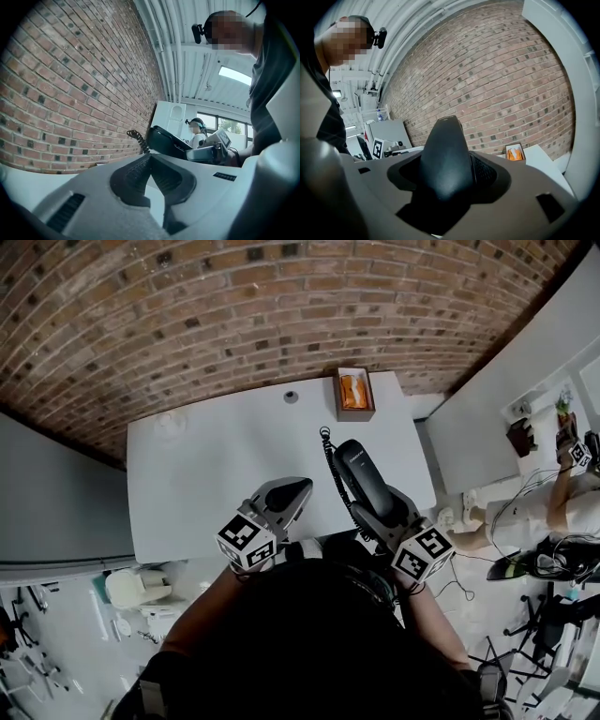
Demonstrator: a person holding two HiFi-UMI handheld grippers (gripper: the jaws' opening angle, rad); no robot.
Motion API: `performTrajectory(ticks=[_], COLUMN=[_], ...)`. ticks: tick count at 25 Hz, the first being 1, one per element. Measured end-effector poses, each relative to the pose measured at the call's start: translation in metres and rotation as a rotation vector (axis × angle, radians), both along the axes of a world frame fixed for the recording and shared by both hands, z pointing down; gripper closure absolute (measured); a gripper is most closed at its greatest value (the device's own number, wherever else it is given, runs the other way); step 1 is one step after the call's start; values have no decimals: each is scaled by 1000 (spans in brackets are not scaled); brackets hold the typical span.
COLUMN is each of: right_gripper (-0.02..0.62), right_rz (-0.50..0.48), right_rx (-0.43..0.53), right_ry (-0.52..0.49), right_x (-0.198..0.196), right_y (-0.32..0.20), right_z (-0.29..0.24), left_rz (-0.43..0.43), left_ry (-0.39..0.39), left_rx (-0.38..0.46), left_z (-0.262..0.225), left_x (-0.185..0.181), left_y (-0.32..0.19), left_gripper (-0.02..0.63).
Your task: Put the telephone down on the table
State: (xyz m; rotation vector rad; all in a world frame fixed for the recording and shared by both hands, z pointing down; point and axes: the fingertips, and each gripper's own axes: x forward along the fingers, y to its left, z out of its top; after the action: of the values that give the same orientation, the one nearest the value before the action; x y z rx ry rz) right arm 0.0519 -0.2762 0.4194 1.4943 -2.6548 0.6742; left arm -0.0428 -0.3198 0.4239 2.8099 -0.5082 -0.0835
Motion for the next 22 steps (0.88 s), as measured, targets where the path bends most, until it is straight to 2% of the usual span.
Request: performTrajectory(ticks=[10,15,22], right_gripper=[313,313,313], right_rz=[-114,-150,-181], right_rx=[-6,-20,-70], right_ry=[1,30,36], right_x=[-2,10,35], right_y=[-54,-77,-103], right_z=[6,14,38], left_rz=[-97,-142,-168], left_ry=[-23,-54,-86], left_rx=[-4,-15,-73], left_z=[0,12,42], left_x=[-5,5,29], left_y=[-37,-60,-84], left_gripper=[600,600,600])
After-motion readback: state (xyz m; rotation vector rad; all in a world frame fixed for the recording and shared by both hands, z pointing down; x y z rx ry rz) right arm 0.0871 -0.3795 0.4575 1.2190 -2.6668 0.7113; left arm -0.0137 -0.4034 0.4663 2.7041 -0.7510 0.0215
